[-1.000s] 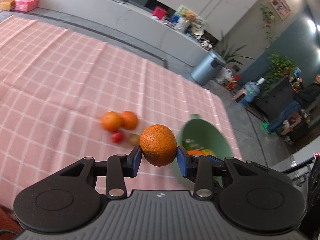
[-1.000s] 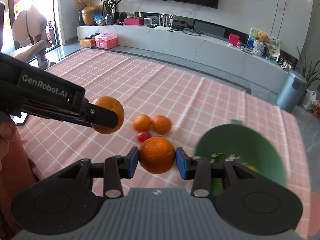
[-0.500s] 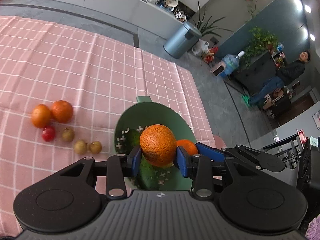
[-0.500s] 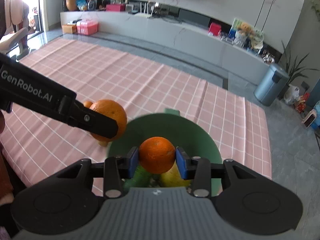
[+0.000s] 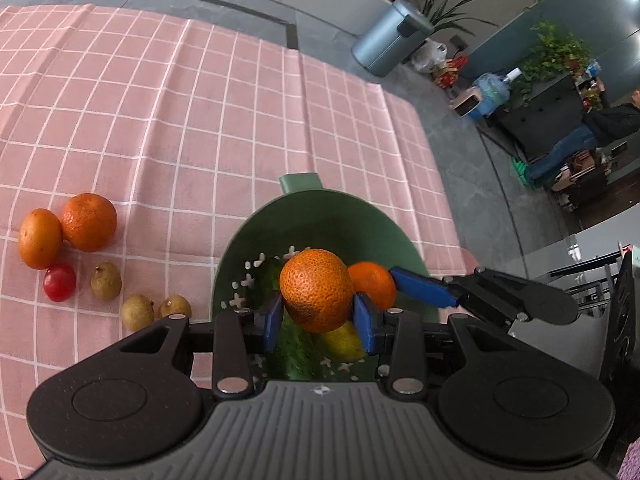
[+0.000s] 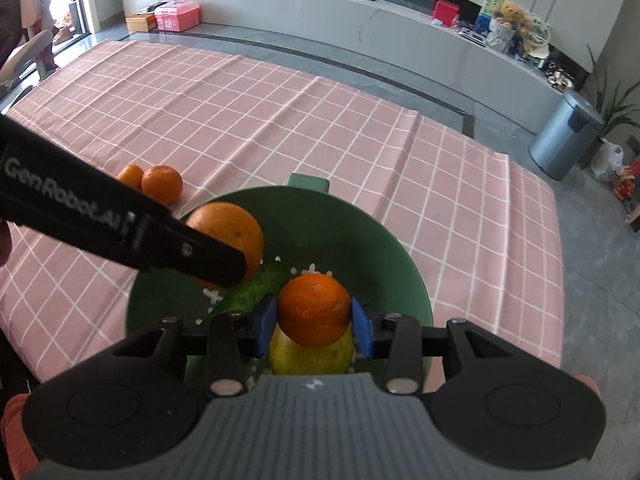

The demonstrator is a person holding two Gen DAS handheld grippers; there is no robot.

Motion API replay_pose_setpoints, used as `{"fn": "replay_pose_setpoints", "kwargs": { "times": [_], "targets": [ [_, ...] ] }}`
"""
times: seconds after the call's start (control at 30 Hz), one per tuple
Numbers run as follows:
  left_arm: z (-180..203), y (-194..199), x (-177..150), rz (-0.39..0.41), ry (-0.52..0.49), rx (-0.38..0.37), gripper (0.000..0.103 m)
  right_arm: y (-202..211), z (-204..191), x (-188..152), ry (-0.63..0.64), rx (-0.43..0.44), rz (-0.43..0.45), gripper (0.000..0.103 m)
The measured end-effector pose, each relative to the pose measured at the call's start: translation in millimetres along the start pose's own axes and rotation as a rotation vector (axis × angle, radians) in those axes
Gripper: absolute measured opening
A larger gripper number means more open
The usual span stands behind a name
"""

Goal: Organize fruits
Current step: 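Open the left tool into the colander while the right tool releases its orange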

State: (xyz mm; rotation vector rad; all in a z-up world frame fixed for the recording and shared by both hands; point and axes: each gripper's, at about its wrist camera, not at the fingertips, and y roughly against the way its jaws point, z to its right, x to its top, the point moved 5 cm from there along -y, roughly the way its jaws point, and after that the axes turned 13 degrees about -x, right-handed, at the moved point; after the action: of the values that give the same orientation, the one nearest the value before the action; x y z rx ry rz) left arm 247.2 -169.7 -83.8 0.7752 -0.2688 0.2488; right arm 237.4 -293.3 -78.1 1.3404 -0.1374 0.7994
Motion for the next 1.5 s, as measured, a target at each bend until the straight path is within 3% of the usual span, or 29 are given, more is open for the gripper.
{"fn": "replay_pose_setpoints", "kwargs": {
  "times": [0.4, 0.7, 0.93, 1.07, 1.1, 1.3, 1.5],
  "targets": [
    [-10.0, -15.1, 8.7, -0.047, 0.028, 0.078, 0.043, -33.4, 2.4, 21.8, 0.026, 0.060, 0.026, 0.037],
    [-20.6, -9.7, 10.1, 0.018, 0.106, 0.065, 0.042, -46.1, 0.6, 31.5, 0.037, 0.070, -0.024, 0.038],
    [-22.8, -4.8, 5.2, 0.023, 0.117, 0.070, 0.040, -50.1, -6.1, 28.6, 0.012, 0.032, -0.042, 0.039],
    [-14.4, 14.0, -0.1, 0.045, 0.108, 0.053, 0.040, -41.6, -0.5, 26.5, -0.015, -0.014, -0.040, 0.056],
    [-12.7, 18.2, -1.5, 0.052, 0.103, 0.044, 0.041, -38.0, 0.7, 26.2, -0.024, -0.021, -0.037, 0.057],
    [-2.1, 53.7, -13.3, 0.079, 0.043, 0.015, 0.042, -9.3, -2.6, 23.2, -0.076, -0.084, -0.016, 0.060],
    [2.6, 98.2, -30.5, 0.131, -0.056, 0.031, 0.043, 26.7, -31.2, 11.4, -0.149, -0.184, 0.019, 0.061]
  ]
}}
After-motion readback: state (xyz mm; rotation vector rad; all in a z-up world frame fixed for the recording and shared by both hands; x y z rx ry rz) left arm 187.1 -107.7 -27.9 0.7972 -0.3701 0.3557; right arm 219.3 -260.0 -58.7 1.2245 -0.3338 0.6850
